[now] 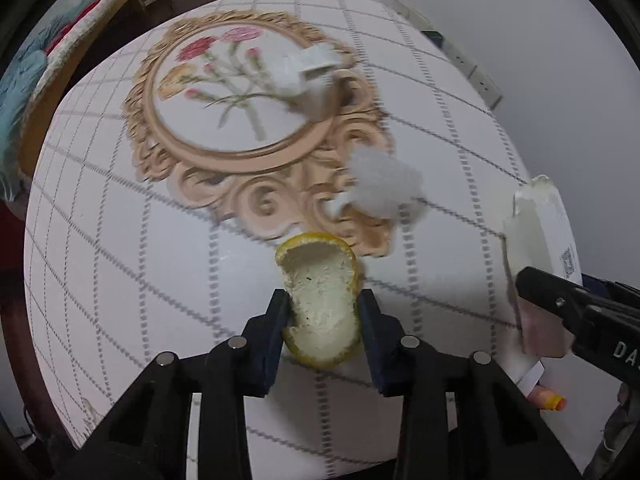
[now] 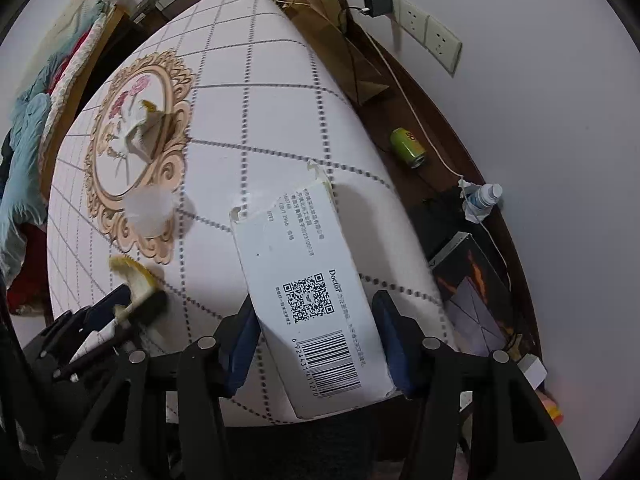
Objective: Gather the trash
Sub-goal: 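Grasp the orange peel with the left tool while the right tool grasps the white barcode box, then carry the orange peel and barcode box over the bin with both tools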
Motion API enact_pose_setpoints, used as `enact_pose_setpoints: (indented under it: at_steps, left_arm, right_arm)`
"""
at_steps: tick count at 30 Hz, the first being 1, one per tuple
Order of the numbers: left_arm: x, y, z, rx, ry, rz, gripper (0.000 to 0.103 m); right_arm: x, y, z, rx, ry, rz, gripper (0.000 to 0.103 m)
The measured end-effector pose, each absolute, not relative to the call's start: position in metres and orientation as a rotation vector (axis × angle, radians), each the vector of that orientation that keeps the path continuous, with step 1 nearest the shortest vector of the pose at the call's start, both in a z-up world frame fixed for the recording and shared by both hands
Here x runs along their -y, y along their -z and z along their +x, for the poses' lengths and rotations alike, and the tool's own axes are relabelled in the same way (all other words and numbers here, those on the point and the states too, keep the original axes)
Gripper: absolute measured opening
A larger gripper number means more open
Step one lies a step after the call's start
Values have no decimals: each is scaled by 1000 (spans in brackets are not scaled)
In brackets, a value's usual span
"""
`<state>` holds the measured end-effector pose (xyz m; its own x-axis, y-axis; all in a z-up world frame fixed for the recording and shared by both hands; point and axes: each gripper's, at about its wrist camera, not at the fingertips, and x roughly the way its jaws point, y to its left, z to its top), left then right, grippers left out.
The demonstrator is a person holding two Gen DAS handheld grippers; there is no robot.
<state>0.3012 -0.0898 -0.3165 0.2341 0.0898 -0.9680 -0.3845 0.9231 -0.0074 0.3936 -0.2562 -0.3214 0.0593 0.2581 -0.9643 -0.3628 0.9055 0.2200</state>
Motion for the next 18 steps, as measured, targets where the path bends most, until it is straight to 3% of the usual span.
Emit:
enact_pose_setpoints:
  at_steps: [13, 18]
  left_arm:
    - [10, 315, 216, -1277, -580, -296, 31]
    - [8, 319, 217, -1265, -585, -304, 31]
  right_arm:
    - [164, 324, 333, -1452, -627, -183, 58]
    - [143, 328, 324, -1480, -641, -336, 79]
